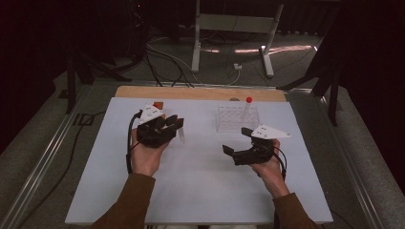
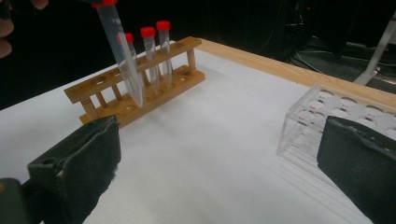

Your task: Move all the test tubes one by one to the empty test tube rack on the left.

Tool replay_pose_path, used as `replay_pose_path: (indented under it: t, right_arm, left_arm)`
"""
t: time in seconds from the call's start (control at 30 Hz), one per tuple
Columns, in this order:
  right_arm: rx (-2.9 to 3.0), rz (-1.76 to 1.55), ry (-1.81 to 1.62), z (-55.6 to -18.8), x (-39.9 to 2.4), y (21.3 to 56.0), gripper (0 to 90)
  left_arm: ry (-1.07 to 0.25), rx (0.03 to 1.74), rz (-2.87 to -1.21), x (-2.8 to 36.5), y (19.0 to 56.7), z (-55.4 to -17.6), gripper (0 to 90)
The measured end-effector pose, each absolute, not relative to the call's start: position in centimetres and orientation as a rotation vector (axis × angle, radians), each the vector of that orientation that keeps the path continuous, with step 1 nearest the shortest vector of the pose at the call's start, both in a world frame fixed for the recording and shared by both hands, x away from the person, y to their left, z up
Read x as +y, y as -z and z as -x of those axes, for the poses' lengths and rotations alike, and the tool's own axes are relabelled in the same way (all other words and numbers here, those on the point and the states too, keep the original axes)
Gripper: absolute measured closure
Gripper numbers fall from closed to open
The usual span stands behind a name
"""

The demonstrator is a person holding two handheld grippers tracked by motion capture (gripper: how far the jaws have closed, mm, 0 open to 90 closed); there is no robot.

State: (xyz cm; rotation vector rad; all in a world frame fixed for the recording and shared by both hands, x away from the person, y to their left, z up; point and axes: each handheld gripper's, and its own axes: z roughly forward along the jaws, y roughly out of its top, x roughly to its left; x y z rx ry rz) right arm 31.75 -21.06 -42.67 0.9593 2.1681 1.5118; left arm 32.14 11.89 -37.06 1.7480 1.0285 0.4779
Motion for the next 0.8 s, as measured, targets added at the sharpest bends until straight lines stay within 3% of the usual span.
replay_pose_path:
  t: [0.8]
  right_arm:
    - [2.16, -0.97, -1.52, -31.8, -21.5, 42.7, 0.0]
  left_arm:
    - [-0.581, 1.141, -1.702, 17.1, 36.3, -32.2, 71.1]
